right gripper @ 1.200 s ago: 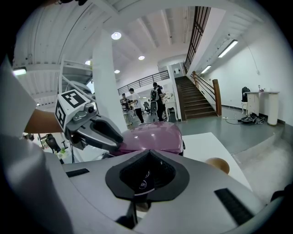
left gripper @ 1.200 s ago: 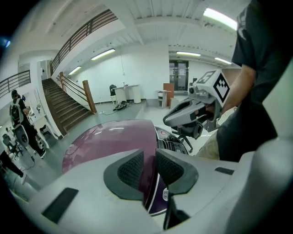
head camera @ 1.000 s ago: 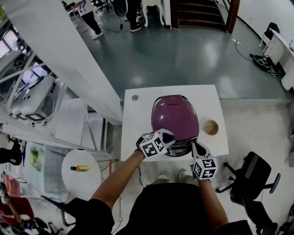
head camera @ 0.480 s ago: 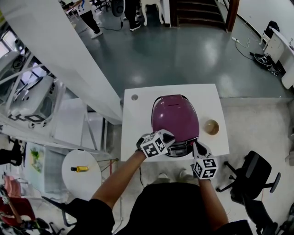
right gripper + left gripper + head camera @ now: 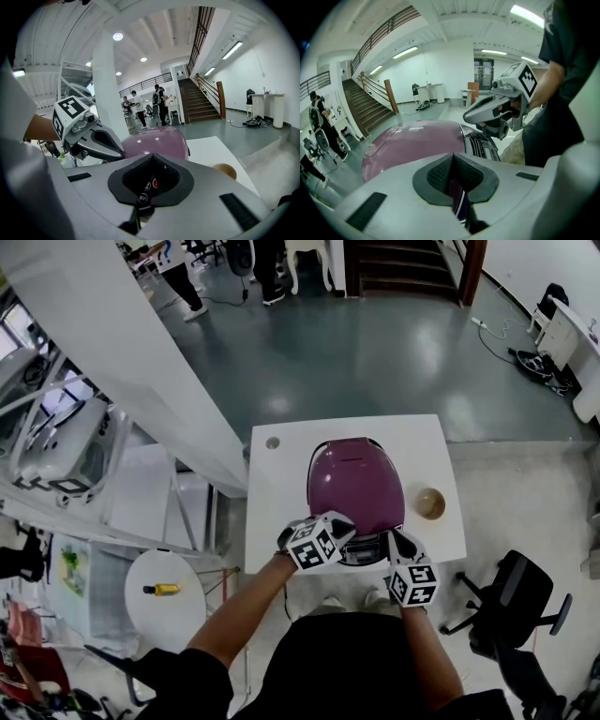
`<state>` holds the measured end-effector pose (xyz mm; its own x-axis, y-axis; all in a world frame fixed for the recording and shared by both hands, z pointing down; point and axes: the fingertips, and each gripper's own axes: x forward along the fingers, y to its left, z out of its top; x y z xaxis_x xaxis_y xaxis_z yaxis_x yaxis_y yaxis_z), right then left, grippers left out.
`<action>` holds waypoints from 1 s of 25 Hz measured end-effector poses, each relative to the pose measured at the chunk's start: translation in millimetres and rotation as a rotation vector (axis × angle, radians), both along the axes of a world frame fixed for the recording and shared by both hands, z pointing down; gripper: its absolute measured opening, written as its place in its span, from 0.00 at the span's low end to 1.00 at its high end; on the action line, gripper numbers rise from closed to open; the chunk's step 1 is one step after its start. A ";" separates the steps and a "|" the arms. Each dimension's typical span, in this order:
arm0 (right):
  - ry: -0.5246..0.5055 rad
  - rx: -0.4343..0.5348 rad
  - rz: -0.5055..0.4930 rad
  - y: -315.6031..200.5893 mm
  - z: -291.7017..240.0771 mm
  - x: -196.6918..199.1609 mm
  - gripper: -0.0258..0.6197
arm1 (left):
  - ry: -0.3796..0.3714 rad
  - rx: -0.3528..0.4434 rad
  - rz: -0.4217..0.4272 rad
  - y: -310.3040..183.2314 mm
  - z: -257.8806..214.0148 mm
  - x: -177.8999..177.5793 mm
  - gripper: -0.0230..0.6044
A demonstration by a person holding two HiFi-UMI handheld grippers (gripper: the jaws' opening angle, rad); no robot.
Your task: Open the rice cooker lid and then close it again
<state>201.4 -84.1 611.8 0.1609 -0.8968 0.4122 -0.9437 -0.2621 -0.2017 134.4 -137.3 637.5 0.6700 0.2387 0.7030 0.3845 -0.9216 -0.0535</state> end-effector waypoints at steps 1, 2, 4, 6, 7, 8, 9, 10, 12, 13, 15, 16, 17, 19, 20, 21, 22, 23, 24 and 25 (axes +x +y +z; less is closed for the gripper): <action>0.000 0.003 0.000 -0.9 -1.0 -0.6 0.04 | 0.002 0.004 0.001 0.3 0.3 -0.5 0.04; -0.001 0.006 0.000 -2.2 -2.0 -1.0 0.04 | -0.001 0.003 -0.002 0.1 0.8 -0.9 0.04; 0.001 0.011 -0.001 -5.0 -3.6 -0.7 0.04 | -0.014 -0.008 -0.011 -1.1 1.4 -0.4 0.04; 0.004 0.012 0.000 -6.8 -4.4 0.1 0.04 | -0.031 -0.026 -0.015 -1.8 1.9 0.6 0.04; 0.004 0.012 0.001 -7.2 -4.5 0.4 0.04 | -0.040 -0.038 -0.017 -1.9 2.3 0.9 0.04; 0.005 0.011 0.002 -7.2 -4.4 0.7 0.04 | -0.051 -0.049 -0.020 -1.7 2.9 1.3 0.04; 0.005 0.010 0.003 -7.1 -4.3 1.3 0.04 | -0.061 -0.059 -0.022 -1.2 3.3 2.0 0.04; 0.005 0.011 0.005 -7.1 -4.5 2.0 0.04 | -0.068 -0.064 -0.022 -0.5 3.3 2.9 0.04; 0.007 0.012 0.009 -8.1 -5.9 3.5 0.04 | -0.080 -0.060 -0.015 0.6 2.5 4.4 0.04; 0.007 0.013 0.010 -8.9 -6.4 3.8 0.04 | -0.091 -0.048 -0.009 0.9 2.1 4.3 0.04; 0.007 0.012 0.010 -10.1 -6.1 4.1 0.04 | -0.124 -0.006 0.012 2.1 2.8 4.1 0.04; 0.006 0.011 0.010 -10.4 -5.6 4.1 0.04 | -0.145 0.018 0.026 3.2 3.6 4.3 0.04; 0.005 0.010 0.010 -10.9 -5.1 3.9 0.04 | -0.163 0.043 0.041 4.2 4.0 4.7 0.04; 0.001 0.007 0.008 -12.6 -4.1 2.2 0.04 | -0.188 0.088 0.067 5.7 2.5 5.2 0.04; -0.003 0.006 0.006 -13.5 -3.3 1.2 0.04 | -0.194 0.103 0.075 6.2 1.8 5.1 0.04; -0.006 0.004 0.005 -14.4 -2.5 0.5 0.04 | -0.196 0.112 0.077 6.6 1.5 4.9 0.04; -0.009 0.002 0.004 -15.1 -1.8 0.0 0.04 | -0.195 0.115 0.077 6.8 1.7 4.9 0.04; -0.011 0.001 0.004 -15.7 -1.1 -0.2 0.04 | -0.192 0.111 0.076 6.8 2.1 5.0 0.04; -0.013 0.000 0.003 -16.3 -0.5 -0.4 0.04 | -0.187 0.097 0.074 6.3 2.5 5.1 0.04; -0.015 0.001 0.002 -16.9 0.0 -0.6 0.04 | -0.181 0.071 0.069 5.3 2.8 4.8 0.04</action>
